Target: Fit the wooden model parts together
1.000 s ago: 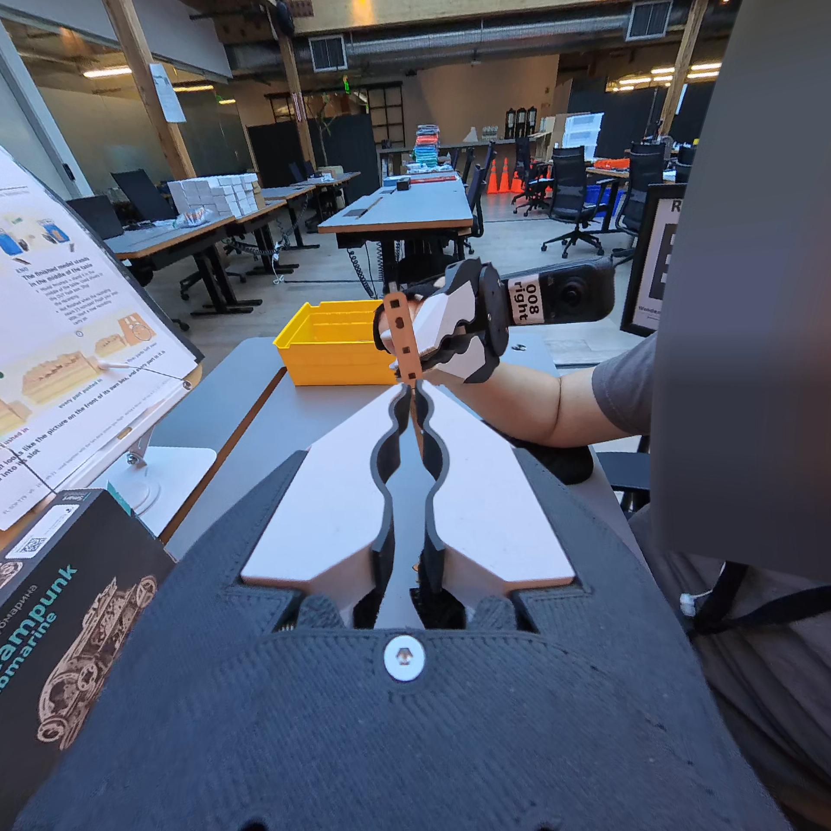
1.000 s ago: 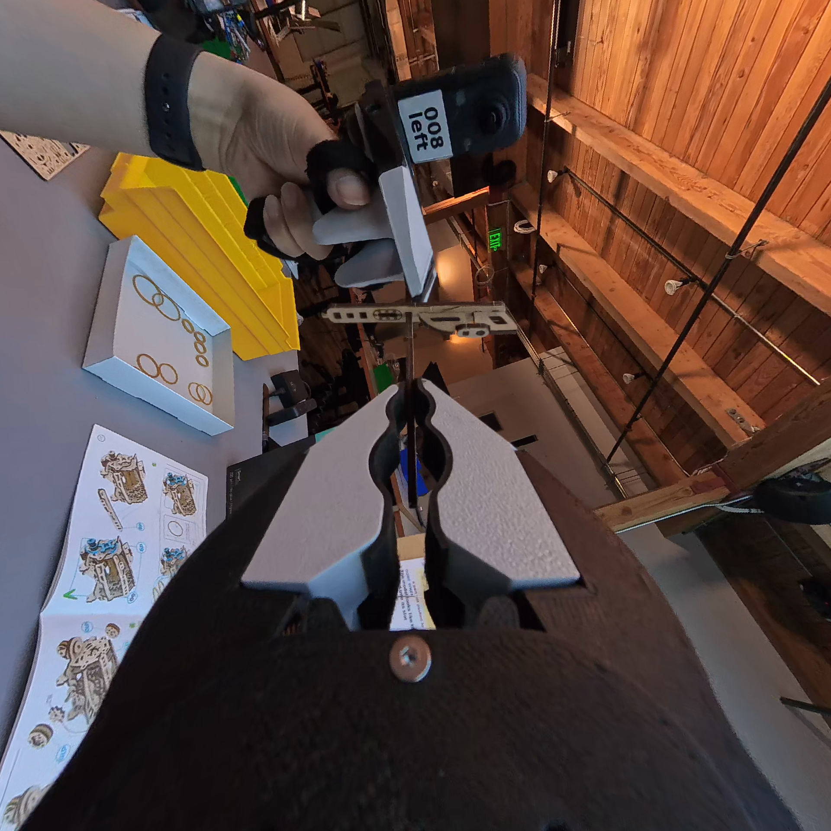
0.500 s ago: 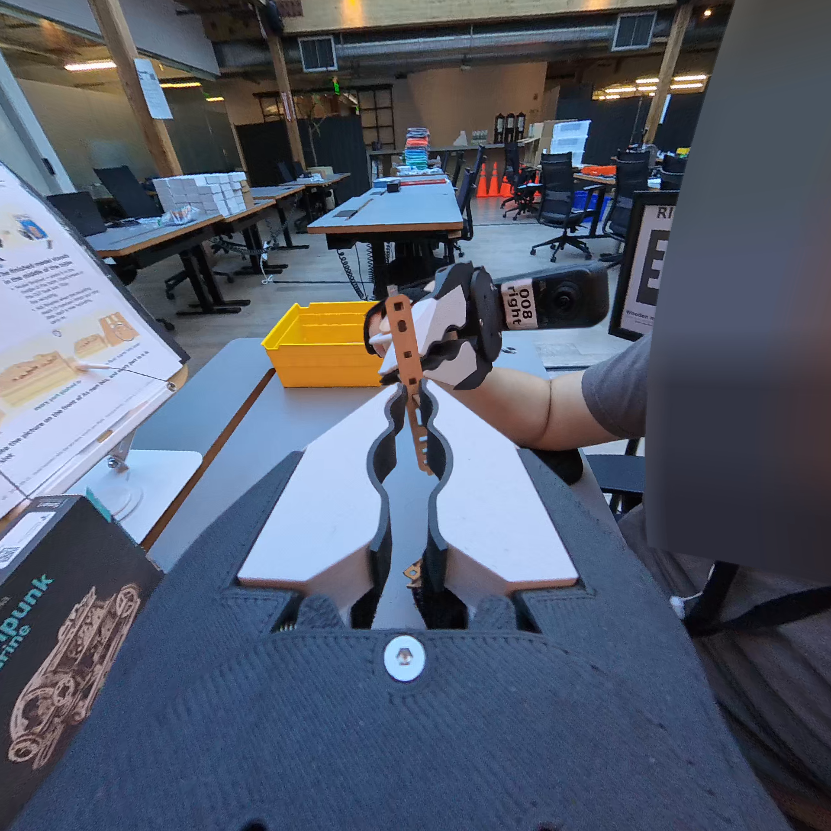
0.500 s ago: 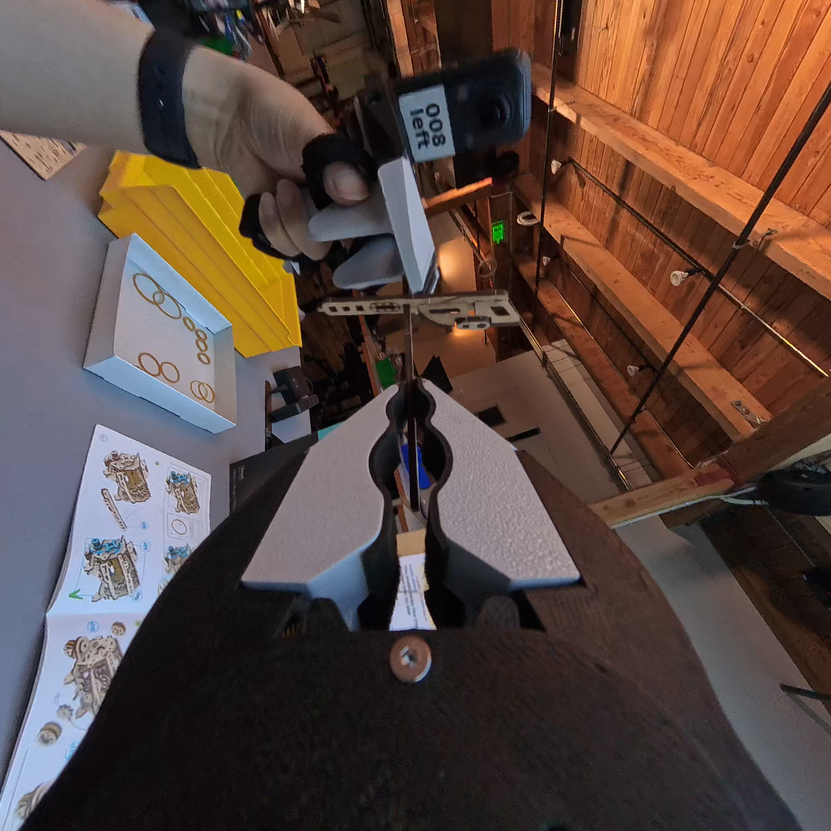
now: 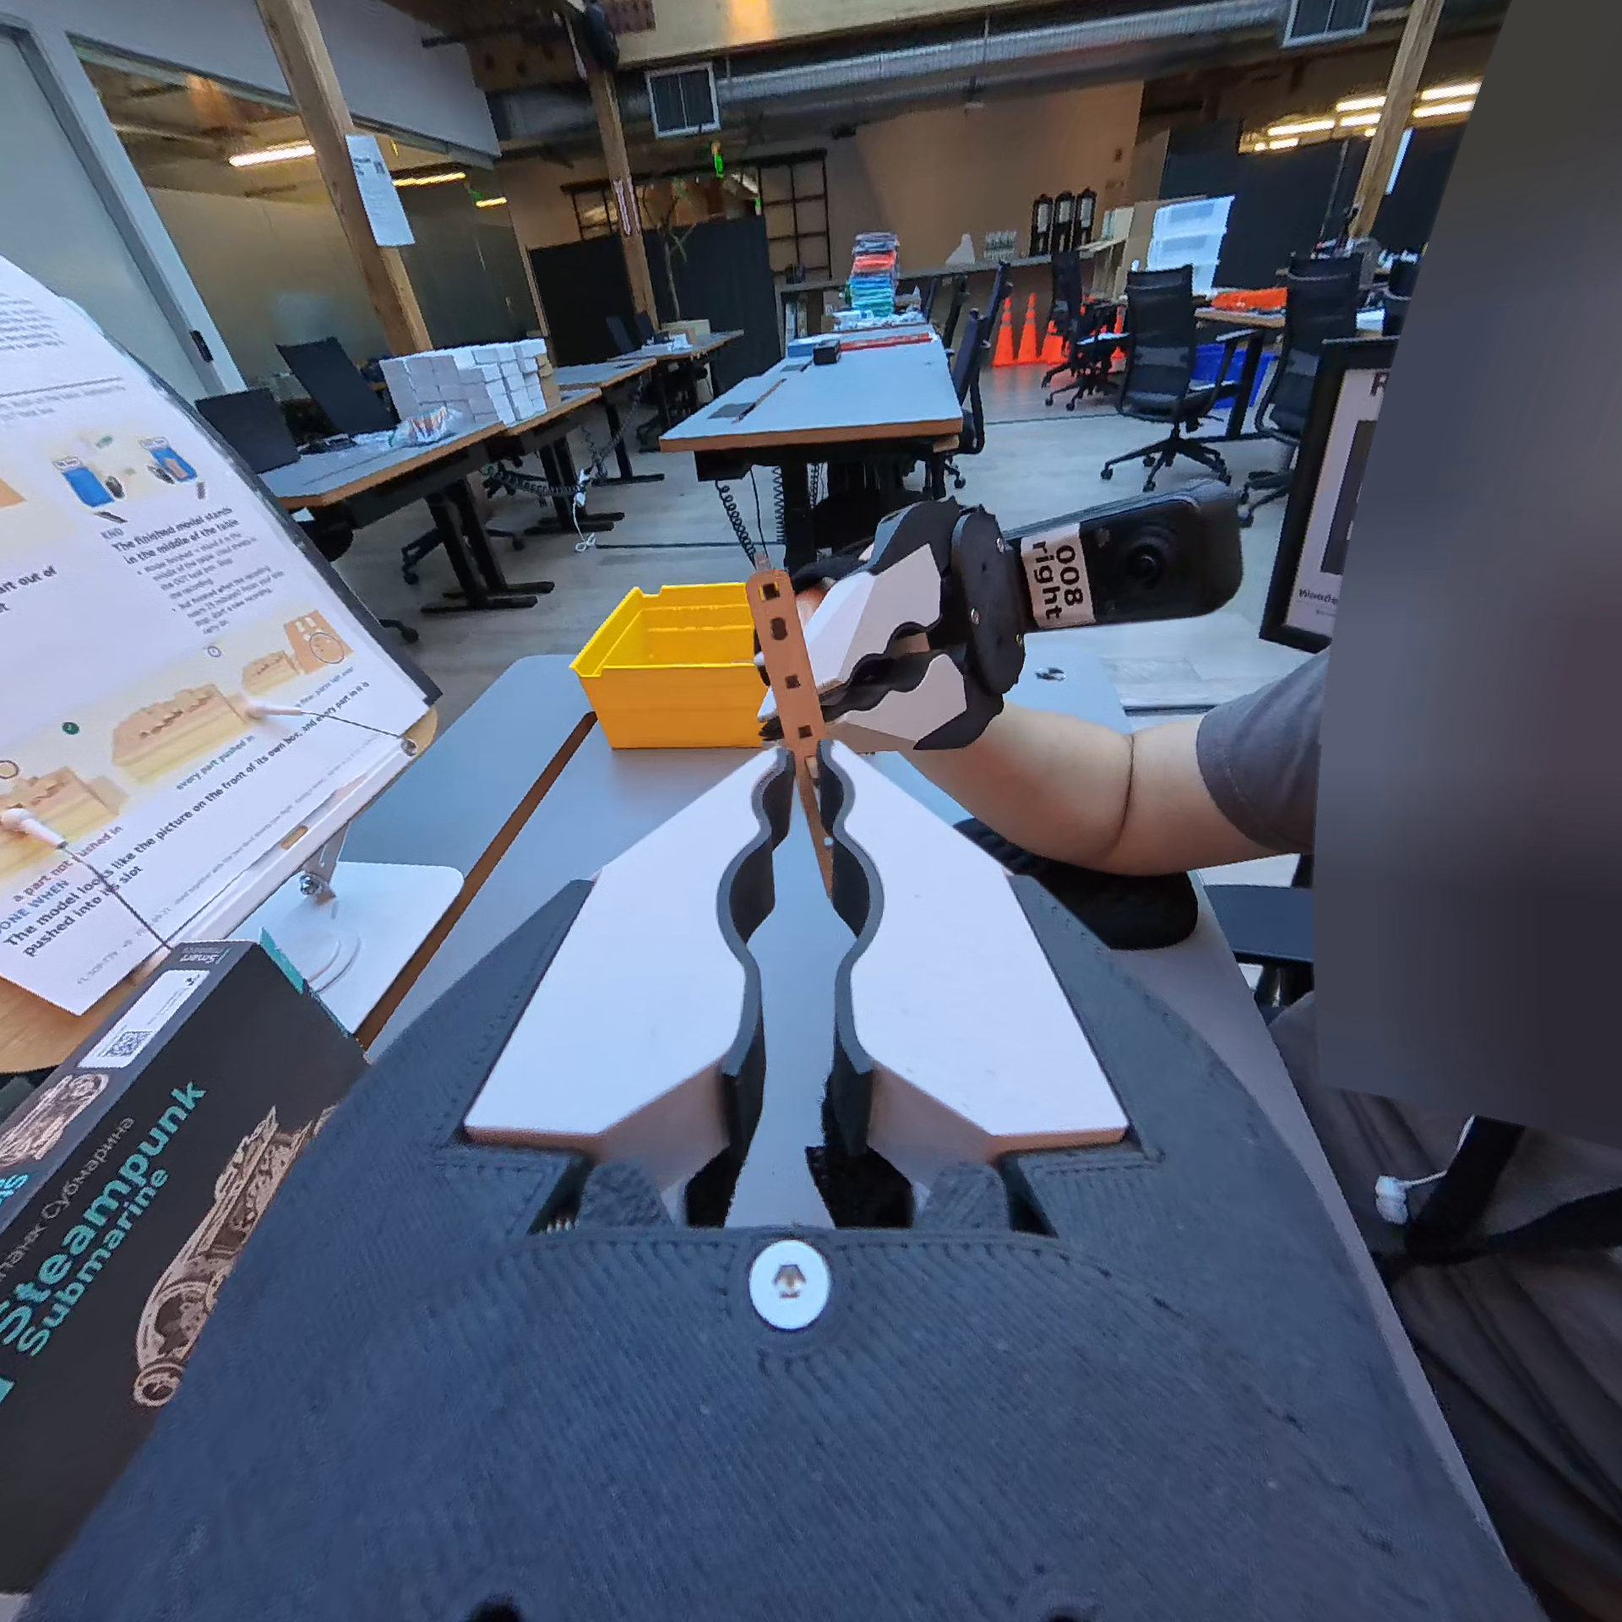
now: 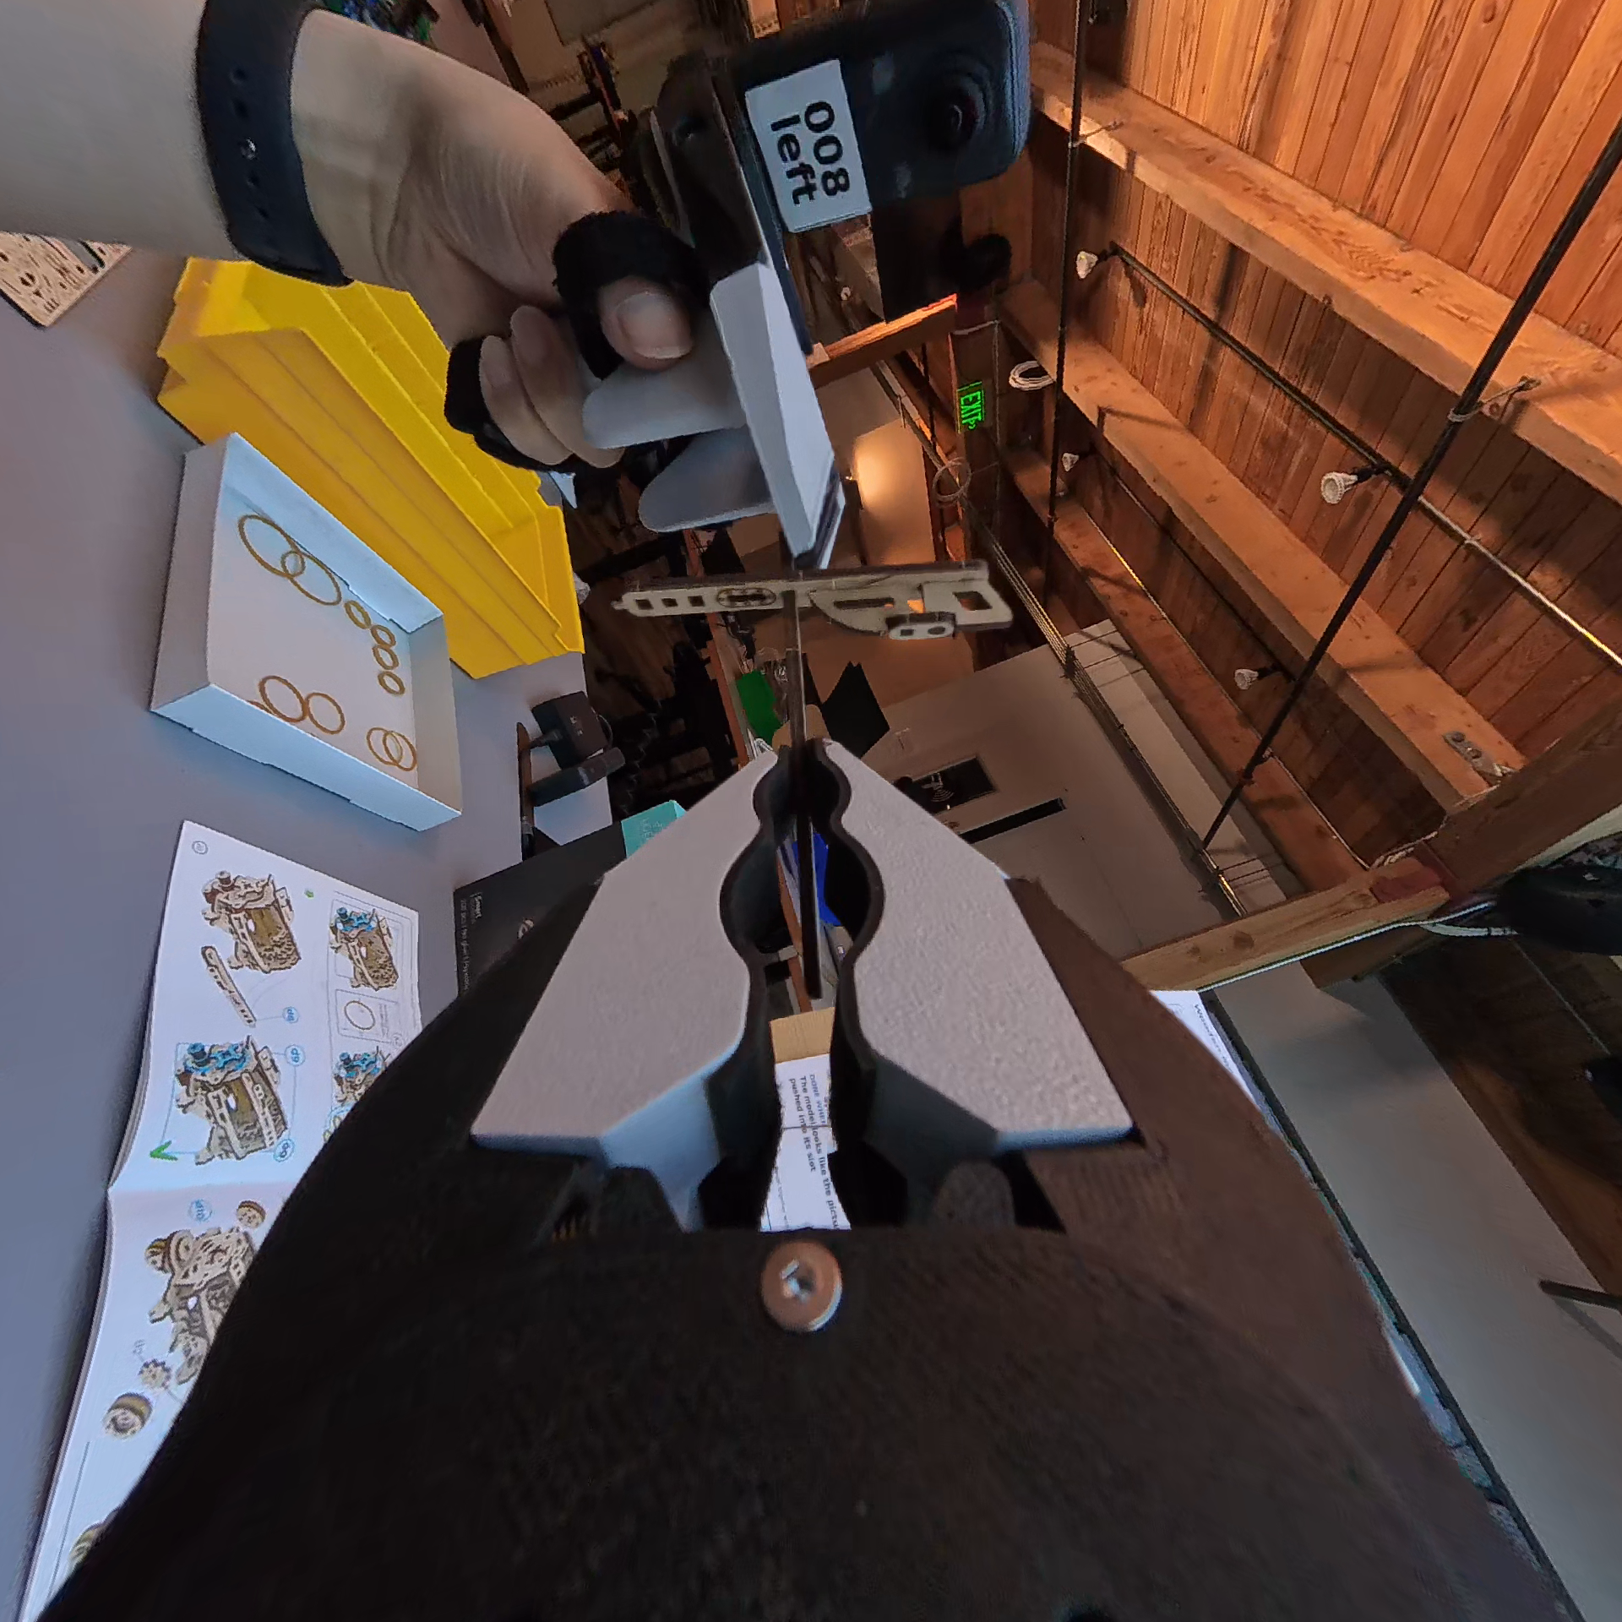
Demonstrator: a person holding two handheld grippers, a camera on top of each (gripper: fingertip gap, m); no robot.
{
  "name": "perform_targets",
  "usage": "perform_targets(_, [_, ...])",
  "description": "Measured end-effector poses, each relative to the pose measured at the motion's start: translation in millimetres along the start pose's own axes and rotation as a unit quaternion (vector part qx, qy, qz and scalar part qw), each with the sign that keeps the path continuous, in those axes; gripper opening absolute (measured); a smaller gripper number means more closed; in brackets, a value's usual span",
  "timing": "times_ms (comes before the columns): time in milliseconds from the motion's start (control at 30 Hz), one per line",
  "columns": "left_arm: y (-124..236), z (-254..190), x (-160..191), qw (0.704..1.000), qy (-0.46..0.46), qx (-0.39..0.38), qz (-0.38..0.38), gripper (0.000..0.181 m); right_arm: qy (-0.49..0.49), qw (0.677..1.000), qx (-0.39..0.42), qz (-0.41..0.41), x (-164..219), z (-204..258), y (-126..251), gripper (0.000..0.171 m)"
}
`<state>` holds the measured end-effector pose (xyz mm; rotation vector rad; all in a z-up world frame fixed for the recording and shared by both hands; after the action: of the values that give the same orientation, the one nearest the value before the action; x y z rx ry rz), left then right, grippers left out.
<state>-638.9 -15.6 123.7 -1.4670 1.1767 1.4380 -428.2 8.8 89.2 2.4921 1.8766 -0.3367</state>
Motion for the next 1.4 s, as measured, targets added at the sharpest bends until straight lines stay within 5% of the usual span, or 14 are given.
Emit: perform_targets(1400, [-8.8, 6.0, 2.4, 1.0, 0.023, 0.002, -0.016, 0.001, 0.017, 1.0, 0.007, 0.022, 3.1, -2.7, 1.8, 0.0])
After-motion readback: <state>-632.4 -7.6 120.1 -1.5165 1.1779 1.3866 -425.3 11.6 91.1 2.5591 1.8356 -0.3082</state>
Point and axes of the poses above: each gripper's, where its closed fingertips meet, y back along the fingers, x out of its underside, z = x × y across the jaws, the point moved 10 cm from there along y, back along the fingers, and after that the axes turned 10 degrees about y, right-handed, at the moved point
